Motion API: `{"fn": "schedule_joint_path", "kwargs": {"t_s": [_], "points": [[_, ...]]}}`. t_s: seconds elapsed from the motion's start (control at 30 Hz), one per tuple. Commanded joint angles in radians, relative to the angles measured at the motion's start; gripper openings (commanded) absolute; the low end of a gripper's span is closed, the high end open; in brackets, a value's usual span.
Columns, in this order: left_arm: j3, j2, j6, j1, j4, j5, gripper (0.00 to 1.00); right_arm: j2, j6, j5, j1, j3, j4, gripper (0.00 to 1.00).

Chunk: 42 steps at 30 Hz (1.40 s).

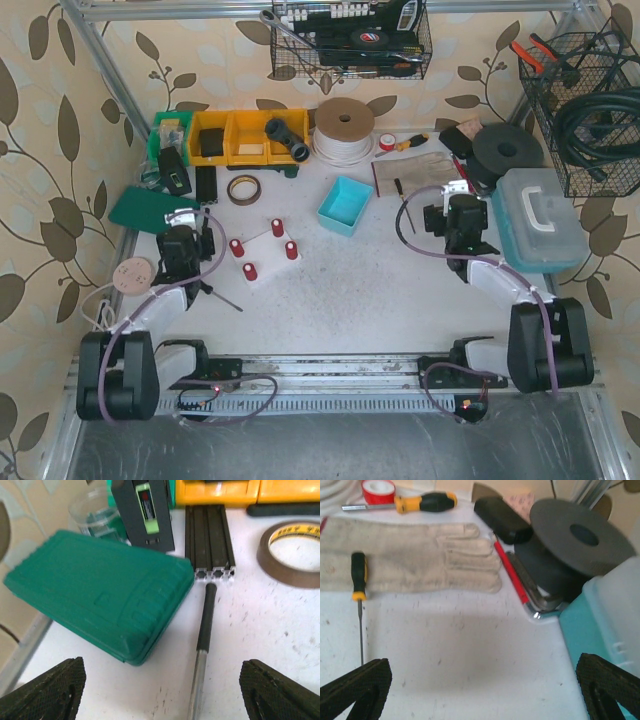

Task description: Install the large spring

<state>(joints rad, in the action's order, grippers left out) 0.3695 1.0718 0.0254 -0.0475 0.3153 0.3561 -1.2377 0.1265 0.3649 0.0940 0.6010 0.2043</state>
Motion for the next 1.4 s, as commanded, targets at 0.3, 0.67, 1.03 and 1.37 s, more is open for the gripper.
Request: {"fn": "schedule_joint_path", "kwargs": {"t_s": [0.3,0.67,1.03,1.37], "points": [[-0.058,0.235,-0.023,0.062,0.424,-0.131,0.88,-0.055,-0.010,-0.271,-0.109,-0.109,0.299,0.99],[-0.170,0.355,-0.055,0.062,0.718,-0.056,0.89,-0.152,-0.043,-0.255,-0.116,-0.222,0.527,0.99],[-0.069,0.404,-0.042,0.061,0.561,-0.083,0.91,-0.264,-0.028,-0.284,-0.114,-0.239,0.642,1.00],[-0.010,0.417,0.001,0.020,0.468,-0.065,0.91,-0.266,-0.025,-0.271,-0.106,-0.237,0.640,1.00]]}}
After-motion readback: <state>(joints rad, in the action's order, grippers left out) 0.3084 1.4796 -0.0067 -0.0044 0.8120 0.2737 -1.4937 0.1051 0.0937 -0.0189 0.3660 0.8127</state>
